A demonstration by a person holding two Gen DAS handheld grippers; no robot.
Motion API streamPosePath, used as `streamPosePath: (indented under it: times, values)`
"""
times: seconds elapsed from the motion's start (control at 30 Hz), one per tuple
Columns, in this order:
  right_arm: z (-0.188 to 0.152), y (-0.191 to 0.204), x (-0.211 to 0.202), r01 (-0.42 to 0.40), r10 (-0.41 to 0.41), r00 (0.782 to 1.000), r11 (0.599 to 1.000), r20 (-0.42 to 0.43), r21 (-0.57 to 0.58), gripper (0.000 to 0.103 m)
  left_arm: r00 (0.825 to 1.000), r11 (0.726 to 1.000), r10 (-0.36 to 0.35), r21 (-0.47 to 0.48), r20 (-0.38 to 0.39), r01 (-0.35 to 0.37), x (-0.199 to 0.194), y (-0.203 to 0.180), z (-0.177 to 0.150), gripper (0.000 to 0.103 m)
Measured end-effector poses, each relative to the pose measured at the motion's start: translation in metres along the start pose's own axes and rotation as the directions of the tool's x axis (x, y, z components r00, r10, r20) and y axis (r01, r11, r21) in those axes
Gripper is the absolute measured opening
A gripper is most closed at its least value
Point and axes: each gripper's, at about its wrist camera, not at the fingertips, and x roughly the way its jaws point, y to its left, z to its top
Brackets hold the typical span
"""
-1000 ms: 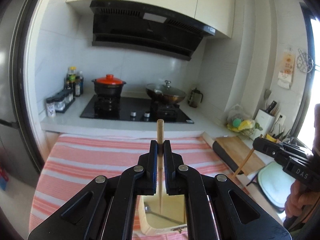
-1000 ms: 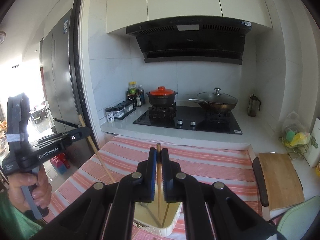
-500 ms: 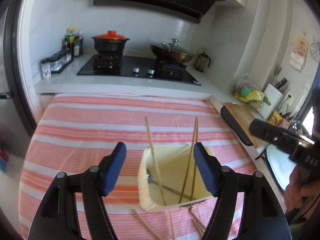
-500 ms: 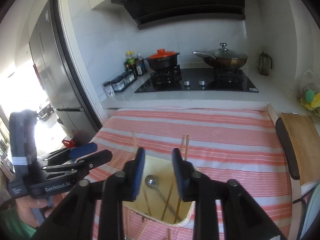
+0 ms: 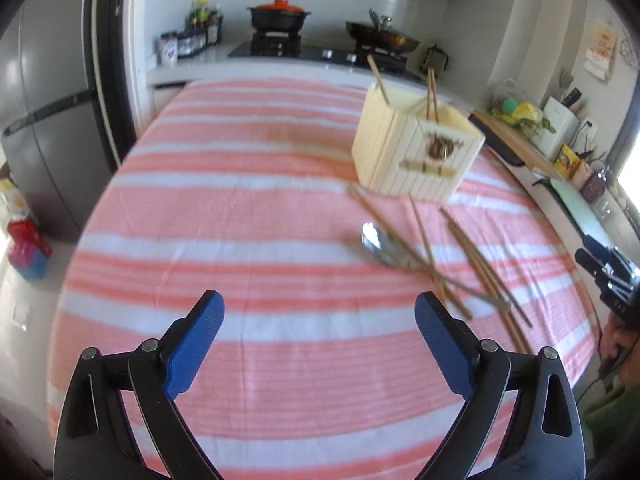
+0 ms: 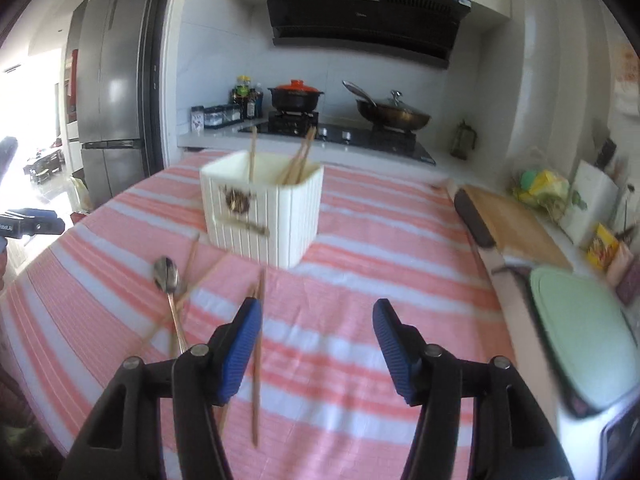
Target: Organize utensils
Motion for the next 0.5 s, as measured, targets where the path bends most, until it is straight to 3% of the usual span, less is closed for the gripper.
streamPosePath:
  times: [0.1, 0.23, 0.5]
  values:
    - [-0.051, -0.001, 0.01, 0.052, -0.049, 0.997, 0.996, -0.053, 0.07, 0.059, 1.0, 0.998, -0.001, -0.066, -0.024, 0.0, 0.02, -0.005, -0.034, 0.097]
    - [-0.08, -0.008, 0.022, 0.097, -0.085, 0.992, 0.987, -0.093, 0.129, 0.059, 1.0, 0.996, 0.023, -0.08, -0.019, -0.024, 0.036, -0.023, -0.048, 0.097]
    - [-0.082, 0.0, 0.032, 0.089, -0.077, 0.991, 0.991, -0.113, 0.101, 0.059, 1.0, 0.997, 0.017, -0.075, 0.006, -0.017, 0.034, -0.05, -0.064, 0.097]
